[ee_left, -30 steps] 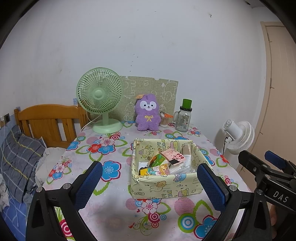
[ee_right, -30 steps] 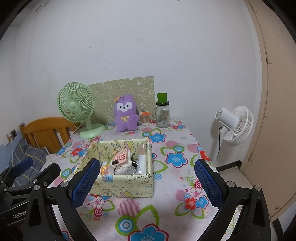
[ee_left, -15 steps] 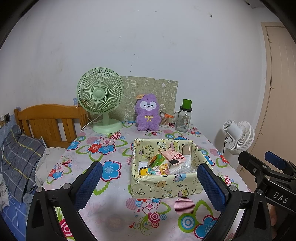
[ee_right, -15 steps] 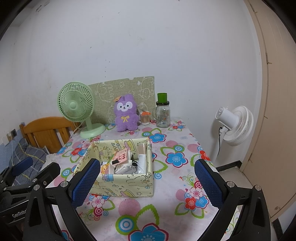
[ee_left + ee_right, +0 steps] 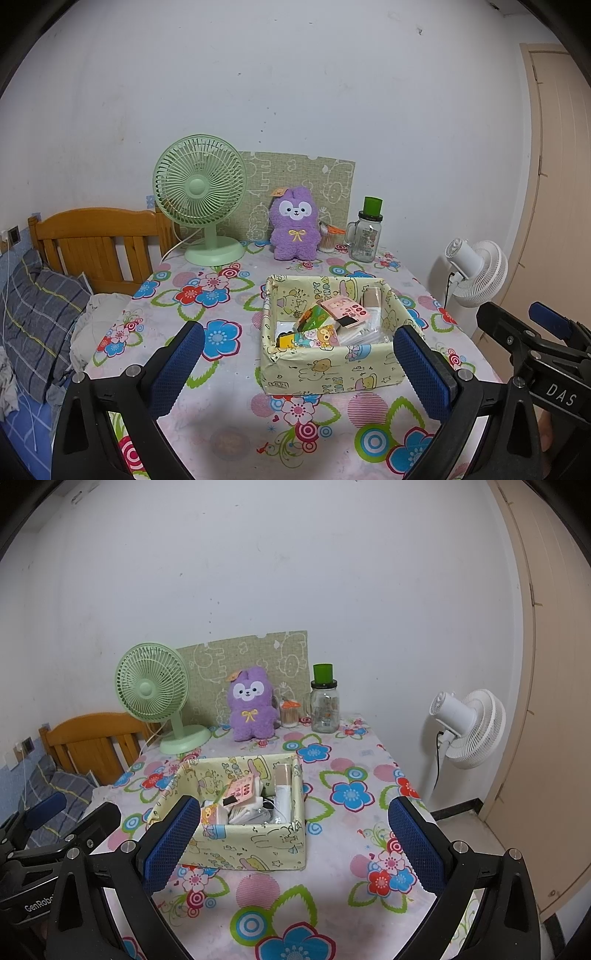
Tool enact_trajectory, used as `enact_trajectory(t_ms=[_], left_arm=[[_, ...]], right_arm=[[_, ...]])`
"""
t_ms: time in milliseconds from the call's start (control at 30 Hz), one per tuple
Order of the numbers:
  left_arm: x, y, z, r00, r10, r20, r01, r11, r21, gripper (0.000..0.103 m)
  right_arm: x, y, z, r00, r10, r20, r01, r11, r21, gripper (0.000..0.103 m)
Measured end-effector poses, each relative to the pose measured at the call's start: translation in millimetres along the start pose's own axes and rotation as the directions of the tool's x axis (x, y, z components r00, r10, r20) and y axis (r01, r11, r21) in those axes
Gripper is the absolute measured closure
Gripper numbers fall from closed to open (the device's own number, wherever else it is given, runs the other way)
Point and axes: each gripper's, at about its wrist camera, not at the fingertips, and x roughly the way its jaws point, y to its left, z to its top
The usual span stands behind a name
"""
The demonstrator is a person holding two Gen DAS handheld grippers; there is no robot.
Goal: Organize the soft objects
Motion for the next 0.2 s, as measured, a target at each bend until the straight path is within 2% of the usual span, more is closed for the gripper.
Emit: enact_trajectory(t_ms=[200], left_arm=[[-0.1, -0.2, -0.1, 1.0, 0.0, 0.0, 0.0, 1.0, -0.001, 0.0]], right_arm=[[-0.1, 0.2, -0.2, 1.0, 0.0, 0.0, 0.0, 1.0, -0.001, 0.0]])
